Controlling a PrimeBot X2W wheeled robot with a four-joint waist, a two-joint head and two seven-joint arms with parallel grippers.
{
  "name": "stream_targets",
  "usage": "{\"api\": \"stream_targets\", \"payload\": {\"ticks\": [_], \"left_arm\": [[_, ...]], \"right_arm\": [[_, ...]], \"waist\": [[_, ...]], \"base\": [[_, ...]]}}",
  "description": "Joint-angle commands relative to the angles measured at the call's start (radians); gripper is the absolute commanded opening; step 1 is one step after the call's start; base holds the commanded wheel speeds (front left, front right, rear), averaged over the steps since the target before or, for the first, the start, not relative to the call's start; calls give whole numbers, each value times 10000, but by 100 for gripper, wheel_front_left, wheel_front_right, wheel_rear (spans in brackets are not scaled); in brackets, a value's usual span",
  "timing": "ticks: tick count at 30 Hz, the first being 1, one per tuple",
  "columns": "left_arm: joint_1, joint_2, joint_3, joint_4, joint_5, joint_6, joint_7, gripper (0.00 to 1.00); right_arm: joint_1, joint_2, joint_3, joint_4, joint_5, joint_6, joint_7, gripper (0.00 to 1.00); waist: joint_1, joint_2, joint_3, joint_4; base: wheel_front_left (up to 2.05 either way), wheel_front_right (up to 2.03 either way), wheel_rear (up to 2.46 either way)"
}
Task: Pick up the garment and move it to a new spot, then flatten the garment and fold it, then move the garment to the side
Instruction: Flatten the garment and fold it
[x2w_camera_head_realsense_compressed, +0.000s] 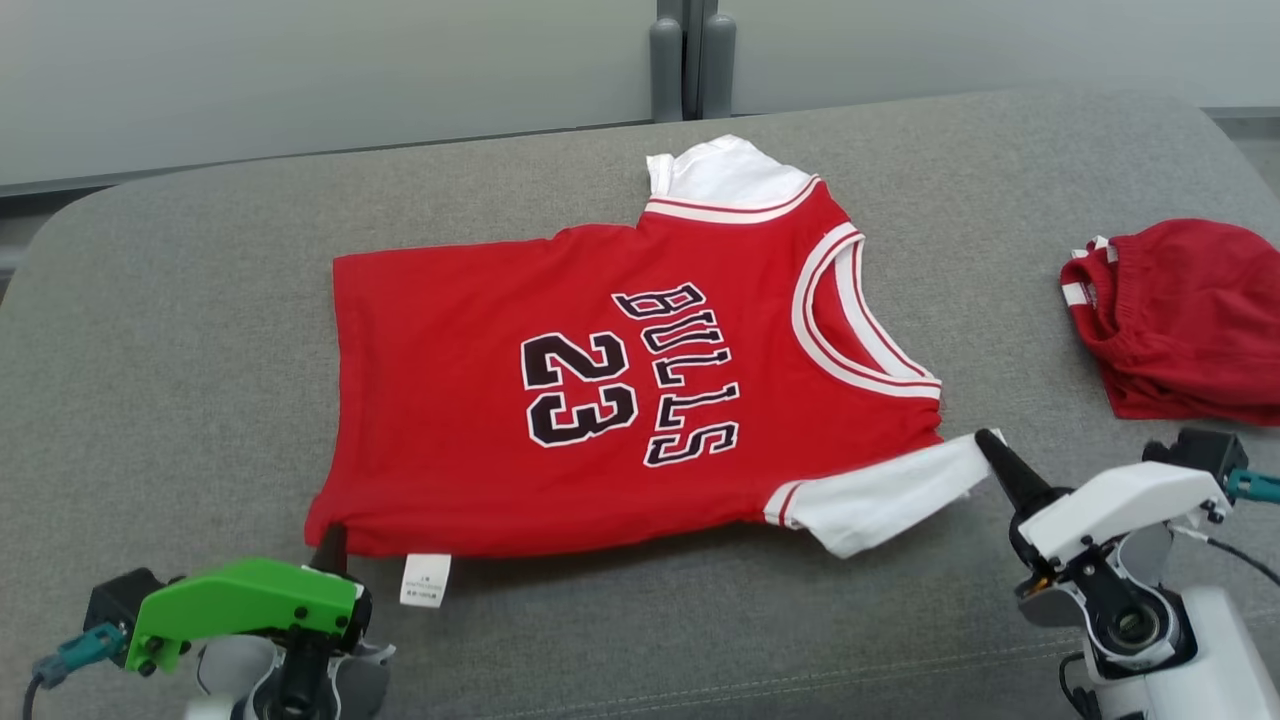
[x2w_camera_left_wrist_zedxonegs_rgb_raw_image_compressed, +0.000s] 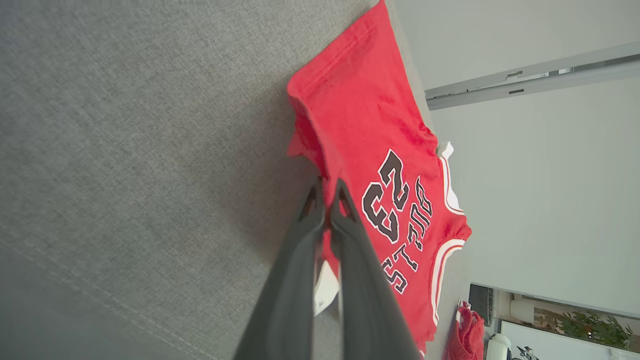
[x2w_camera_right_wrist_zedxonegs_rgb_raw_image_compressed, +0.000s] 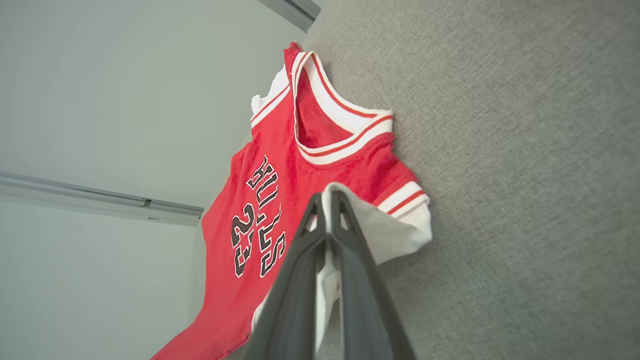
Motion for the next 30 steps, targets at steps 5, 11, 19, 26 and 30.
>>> {"api": "stream_targets", "payload": {"ticks": [5, 11, 19, 26, 30], "left_arm": [[-716, 202, -64, 188, 190, 115, 102, 0], [-1431, 115, 19, 689, 70, 176, 135, 0], [-2460, -31, 59, 1602, 117, 9, -32, 0], [-3308, 2, -100, 2603, 327, -26, -95, 0], [-3647, -10, -143, 3053, 380, -103, -128, 0]], "right_arm": [[-983, -32, -175, 469, -463, 3, 230, 0], [-2101, -32, -346, 1432, -909, 3, 433, 0], [-3505, -32, -541, 3053, -1719, 3, 355, 0], [-4533, -34, -531, 4263, -2473, 3, 292, 0], [-4993, -34, -528, 4764, -2730, 3, 234, 0]], "waist": [[0, 0, 229, -18], [0, 0, 563, -72], [0, 0, 1152, -80], [0, 0, 1598, -91], [0, 0, 1764, -94]], "base": [[0, 0, 0], [0, 0, 0], [0, 0, 0], [0, 0, 0], [0, 0, 0]]}}
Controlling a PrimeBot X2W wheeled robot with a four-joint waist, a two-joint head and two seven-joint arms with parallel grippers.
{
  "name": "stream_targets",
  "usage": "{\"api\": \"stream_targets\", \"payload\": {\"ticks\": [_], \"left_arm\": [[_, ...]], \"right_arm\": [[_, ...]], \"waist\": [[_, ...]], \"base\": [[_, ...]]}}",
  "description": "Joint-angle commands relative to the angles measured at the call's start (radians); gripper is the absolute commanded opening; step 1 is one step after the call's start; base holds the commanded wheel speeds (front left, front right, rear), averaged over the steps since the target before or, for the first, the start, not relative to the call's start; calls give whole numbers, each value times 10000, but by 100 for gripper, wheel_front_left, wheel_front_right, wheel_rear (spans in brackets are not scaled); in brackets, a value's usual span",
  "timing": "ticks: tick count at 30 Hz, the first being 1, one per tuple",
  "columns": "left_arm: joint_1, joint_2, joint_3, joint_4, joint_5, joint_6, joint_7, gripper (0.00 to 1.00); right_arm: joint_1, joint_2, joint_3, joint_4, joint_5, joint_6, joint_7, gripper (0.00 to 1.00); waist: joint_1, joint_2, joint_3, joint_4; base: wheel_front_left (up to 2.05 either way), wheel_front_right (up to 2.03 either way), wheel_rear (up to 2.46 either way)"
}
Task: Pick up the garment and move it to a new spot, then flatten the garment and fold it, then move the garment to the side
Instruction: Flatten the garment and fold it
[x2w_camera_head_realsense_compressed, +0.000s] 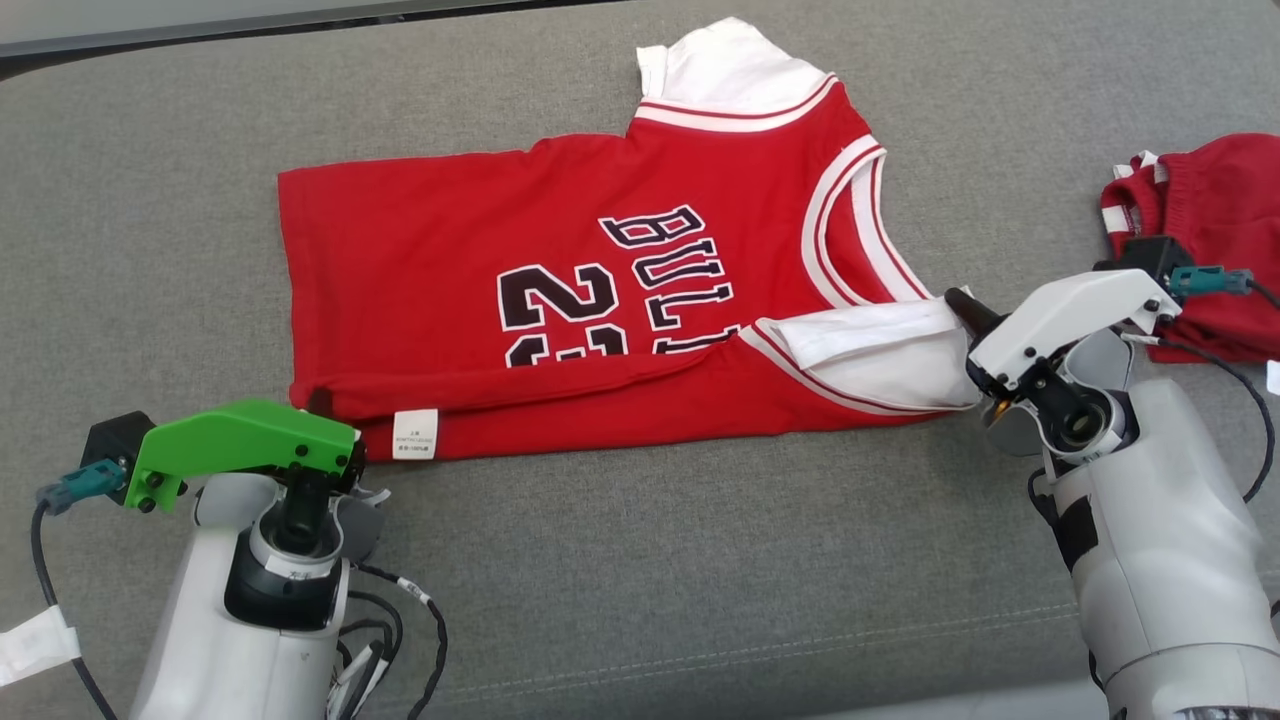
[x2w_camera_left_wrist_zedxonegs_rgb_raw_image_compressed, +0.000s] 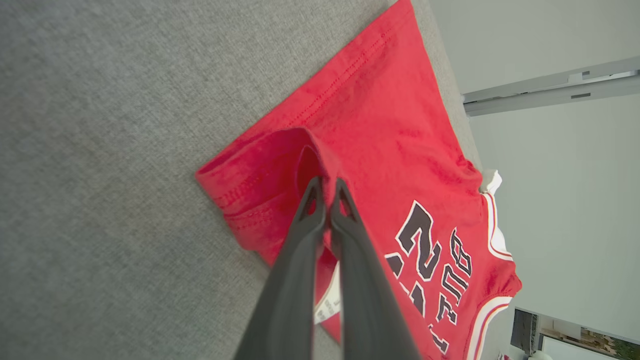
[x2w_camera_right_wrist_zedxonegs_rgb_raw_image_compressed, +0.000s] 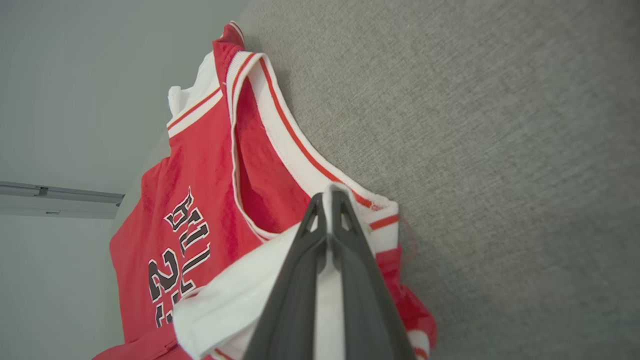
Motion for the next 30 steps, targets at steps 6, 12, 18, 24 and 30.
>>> {"api": "stream_targets", "payload": {"ticks": [6, 12, 18, 24, 30], "left_arm": [[-566, 39, -28, 575, 159, -34, -134, 5], [-1010, 24, -21, 1049, 258, -162, -294, 100], [-1413, 92, 0, 1456, 366, -400, -493, 100], [-1533, 200, 9, 1562, 423, -706, -620, 100], [-1025, 475, -137, 1058, 600, -1121, -753, 100]], "right_arm": [[-672, -34, -99, 754, -399, 3, -230, 32], [-1270, -34, -15, 1477, -515, 3, -519, 100], [-1902, -32, 82, 2201, -448, 3, -1102, 100], [-2349, -33, 10, 2478, -265, 3, -1716, 100], [-2285, -123, 8, 1916, -230, 3, -2026, 100]], "waist": [[0, 0, 253, 18], [0, 0, 401, 37], [0, 0, 531, 30], [0, 0, 516, 37], [0, 0, 288, 39]], "base": [[0, 0, 0], [0, 0, 0], [0, 0, 0], [0, 0, 0], [0, 0, 0]]}}
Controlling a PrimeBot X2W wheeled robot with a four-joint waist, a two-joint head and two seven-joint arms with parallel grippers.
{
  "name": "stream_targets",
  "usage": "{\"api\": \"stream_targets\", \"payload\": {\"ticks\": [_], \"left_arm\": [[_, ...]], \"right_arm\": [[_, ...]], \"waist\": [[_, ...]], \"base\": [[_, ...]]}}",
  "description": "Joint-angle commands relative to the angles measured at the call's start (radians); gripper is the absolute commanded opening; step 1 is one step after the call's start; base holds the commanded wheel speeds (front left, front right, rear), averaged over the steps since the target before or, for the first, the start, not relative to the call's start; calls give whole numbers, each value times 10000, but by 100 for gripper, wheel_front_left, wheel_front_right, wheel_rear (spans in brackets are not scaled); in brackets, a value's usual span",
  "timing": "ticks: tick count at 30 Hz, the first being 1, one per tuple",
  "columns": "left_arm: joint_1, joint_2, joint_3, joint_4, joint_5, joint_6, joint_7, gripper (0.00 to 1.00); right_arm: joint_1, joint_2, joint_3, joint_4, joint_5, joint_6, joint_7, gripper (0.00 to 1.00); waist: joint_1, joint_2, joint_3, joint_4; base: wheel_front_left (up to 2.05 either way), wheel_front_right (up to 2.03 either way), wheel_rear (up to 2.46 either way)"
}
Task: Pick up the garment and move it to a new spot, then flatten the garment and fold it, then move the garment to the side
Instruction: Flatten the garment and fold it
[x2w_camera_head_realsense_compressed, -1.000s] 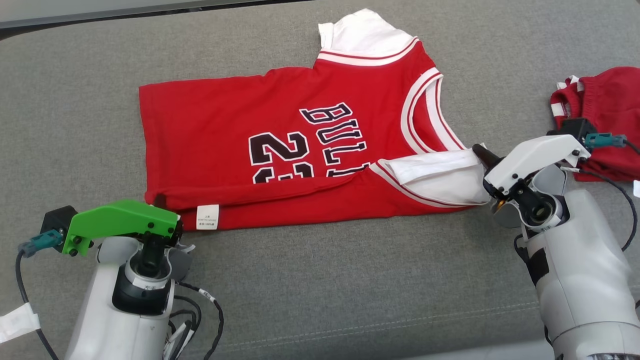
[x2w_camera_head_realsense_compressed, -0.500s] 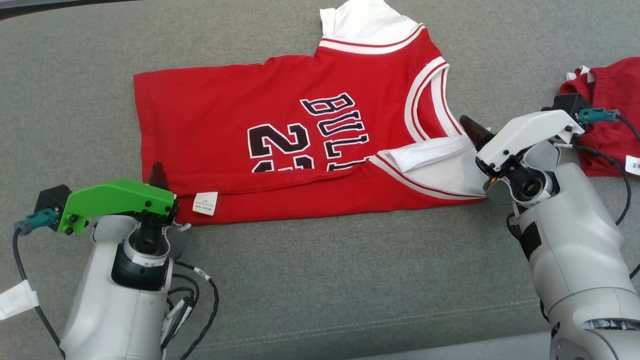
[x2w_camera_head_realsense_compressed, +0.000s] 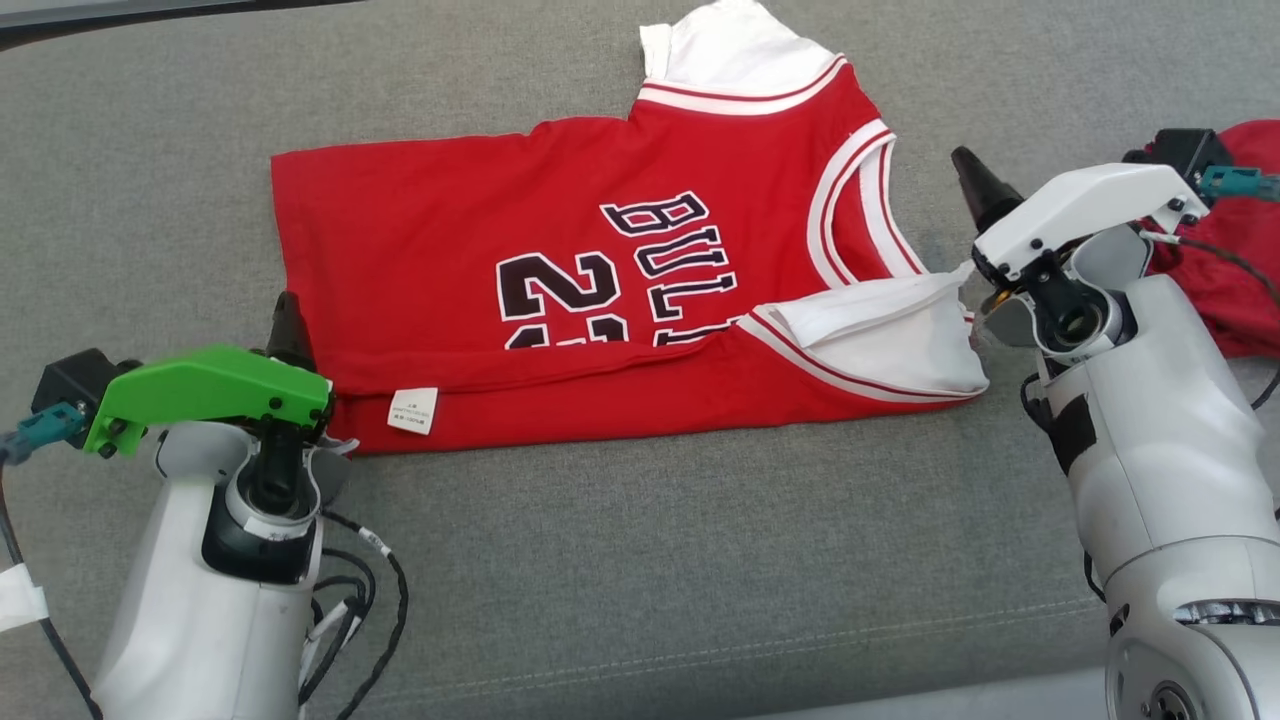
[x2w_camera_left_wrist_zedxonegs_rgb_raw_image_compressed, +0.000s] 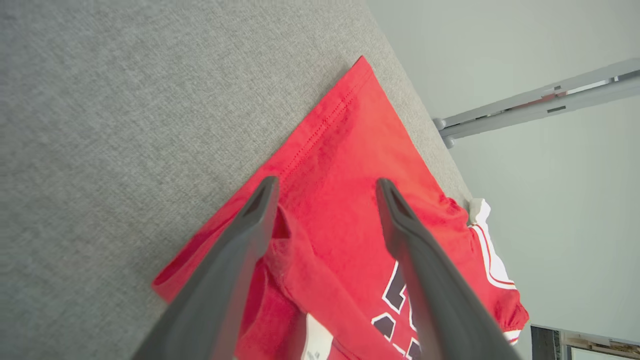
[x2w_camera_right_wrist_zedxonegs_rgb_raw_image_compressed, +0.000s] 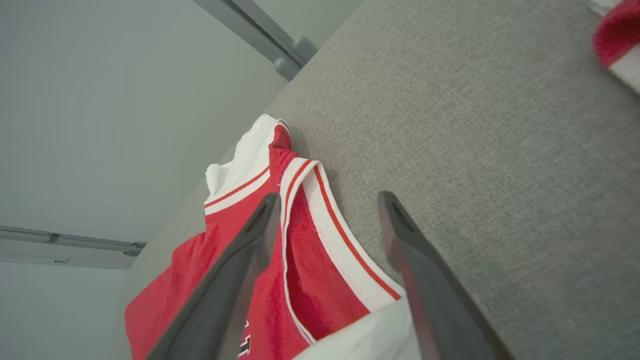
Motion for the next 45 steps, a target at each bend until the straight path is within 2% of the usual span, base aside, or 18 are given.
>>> {"api": "stream_targets", "payload": {"ticks": [1, 9, 15, 24, 32, 34, 35, 36, 38, 45], "left_arm": [[287, 150, -43, -183, 99, -122, -101, 100], [1671, 443, -621, -1430, 610, -344, -199, 100], [2701, 321, -1065, -2248, 709, -190, -70, 100], [3341, 288, -1514, -2083, 1083, -94, -245, 100], [2955, 358, -1952, -1389, 1697, -480, -752, 100], [2819, 378, -2105, -1158, 1915, -579, -917, 73], [2719, 421, -2194, -1032, 2048, -632, -1011, 46], [2622, 451, -2273, -874, 2196, -672, -1106, 36], [2442, 463, -2424, -564, 2453, -758, -1277, 0], [1775, 611, -2951, 816, 3233, -1103, -1876, 0]], "right_arm": [[170, -103, 42, -244, 54, 3, -58, 100], [1602, -282, 271, -2153, 468, 3, 23, 100], [3096, -248, 378, -3716, 558, 3, 186, 100], [4756, -47, 558, -5388, 540, 3, 358, 100], [5502, 27, 564, -6162, 863, 3, 308, 100], [5614, 24, 615, -6252, 1014, 3, 199, 100], [5645, 22, 638, -6276, 1081, 3, 137, 100], [5663, 23, 670, -6305, 1120, 3, 117, 100], [5699, 23, 695, -6354, 1203, 3, 33, 100], [5732, 22, 672, -6587, 1350, 3, -32, 100]], "waist": [[0, 0, -127, 7], [0, 0, -670, 1], [0, 0, -972, -40], [0, 0, -1149, -200], [0, 0, -1097, -352], [0, 0, -1074, -380], [0, 0, -1059, -397], [0, 0, -1038, -420], [0, 0, -991, -463], [0, 0, -793, -665]], "base": [[0, 0, 0], [0, 0, 0], [0, 0, 0], [0, 0, 0], [0, 0, 0], [0, 0, 0], [0, 0, 0], [0, 0, 0], [0, 0, 0], [0, 0, 0]]}}
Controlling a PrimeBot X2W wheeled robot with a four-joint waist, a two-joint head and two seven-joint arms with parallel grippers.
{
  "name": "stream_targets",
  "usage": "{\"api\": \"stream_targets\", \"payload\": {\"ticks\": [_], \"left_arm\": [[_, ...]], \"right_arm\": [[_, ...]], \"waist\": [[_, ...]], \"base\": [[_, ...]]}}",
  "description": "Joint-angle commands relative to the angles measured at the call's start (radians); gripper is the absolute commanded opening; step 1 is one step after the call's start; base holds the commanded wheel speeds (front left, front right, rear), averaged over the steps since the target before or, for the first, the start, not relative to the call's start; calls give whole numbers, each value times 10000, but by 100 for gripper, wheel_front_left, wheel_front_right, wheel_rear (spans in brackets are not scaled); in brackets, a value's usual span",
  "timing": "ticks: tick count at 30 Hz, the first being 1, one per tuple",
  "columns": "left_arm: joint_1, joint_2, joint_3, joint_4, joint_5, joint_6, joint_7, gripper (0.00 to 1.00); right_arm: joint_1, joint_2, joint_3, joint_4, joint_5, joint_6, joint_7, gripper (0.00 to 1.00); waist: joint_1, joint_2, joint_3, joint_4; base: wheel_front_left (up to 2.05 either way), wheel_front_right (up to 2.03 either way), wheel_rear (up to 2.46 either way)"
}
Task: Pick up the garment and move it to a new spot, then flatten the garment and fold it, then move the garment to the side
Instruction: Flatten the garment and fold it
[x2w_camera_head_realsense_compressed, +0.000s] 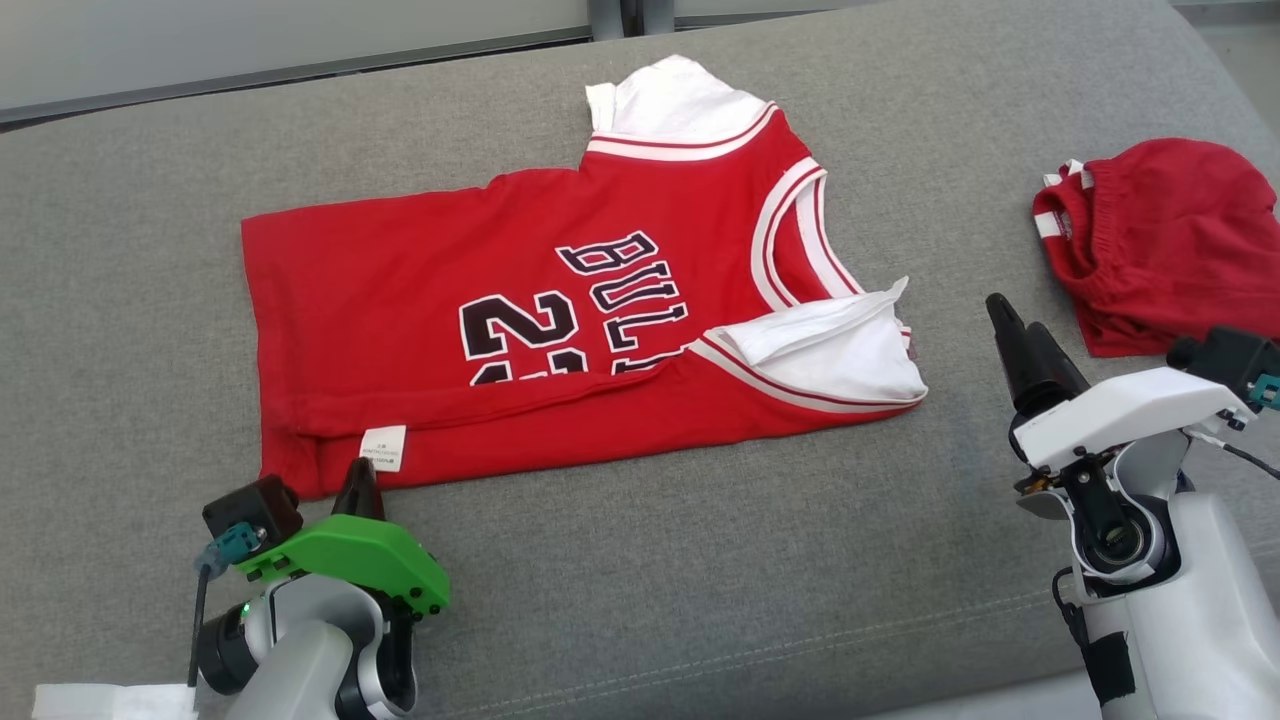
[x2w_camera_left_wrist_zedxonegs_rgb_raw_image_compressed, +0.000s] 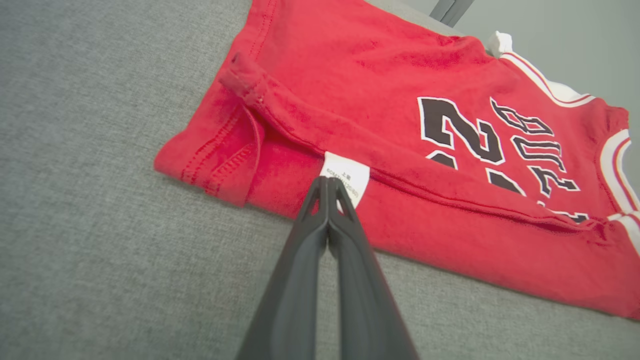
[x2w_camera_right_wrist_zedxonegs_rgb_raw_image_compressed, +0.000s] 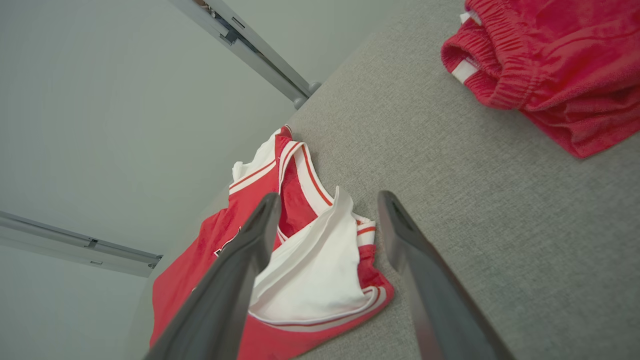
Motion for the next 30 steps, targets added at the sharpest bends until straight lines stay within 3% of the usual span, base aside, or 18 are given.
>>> {"api": "stream_targets", "payload": {"ticks": [1, 14, 30], "left_arm": [[-277, 84, -62, 390, 177, -114, -207, 0], [-1002, 292, -231, 2949, 1042, -144, -1073, 0], [-1389, 1226, -698, 3771, 2458, -253, -1244, 0]], "right_arm": [[132, -19, -68, -139, 36, 3, -36, 100], [171, -18, -479, -688, -94, 3, 185, 100], [-39, -20, -407, -638, 86, 3, 21, 100]], "waist": [[0, 0, 105, -99], [0, 0, 429, -167], [0, 0, 531, 114]], "base": [[0, 0, 0], [0, 0, 0], [0, 0, 0]]}}
